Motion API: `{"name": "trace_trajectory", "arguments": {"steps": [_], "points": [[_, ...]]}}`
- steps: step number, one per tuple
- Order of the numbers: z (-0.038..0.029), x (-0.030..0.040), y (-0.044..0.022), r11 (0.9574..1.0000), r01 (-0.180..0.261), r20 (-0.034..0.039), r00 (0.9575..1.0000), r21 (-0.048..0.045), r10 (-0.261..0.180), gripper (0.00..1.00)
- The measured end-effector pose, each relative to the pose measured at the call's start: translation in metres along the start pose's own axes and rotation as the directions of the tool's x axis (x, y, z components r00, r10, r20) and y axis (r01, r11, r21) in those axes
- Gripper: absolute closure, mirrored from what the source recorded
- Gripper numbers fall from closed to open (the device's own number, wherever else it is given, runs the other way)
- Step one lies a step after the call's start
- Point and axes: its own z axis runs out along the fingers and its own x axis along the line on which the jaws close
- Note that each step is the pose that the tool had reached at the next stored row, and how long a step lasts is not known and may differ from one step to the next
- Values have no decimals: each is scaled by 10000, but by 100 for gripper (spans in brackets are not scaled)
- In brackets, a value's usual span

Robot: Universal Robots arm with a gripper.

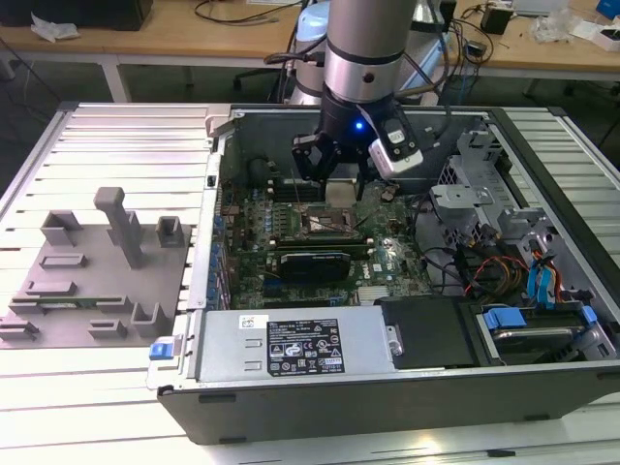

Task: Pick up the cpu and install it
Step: 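Pick up the cpu and move it towards the insertion slot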

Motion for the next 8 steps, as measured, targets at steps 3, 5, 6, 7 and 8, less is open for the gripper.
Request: {"name": "trace_trajectory", "arguments": {"steps": [3,5,6,7,8], "points": [[59,22,30,10000,0,-1,10000,1,0,46],[97,34,51,10000,-1,0,10000,0,1,46],[116,37,59,10000,-1,0,10000,0,1,46],[135,40,66,10000,0,0,10000,1,0,46],[159,46,71,10000,-1,0,10000,1,1,46]]}}
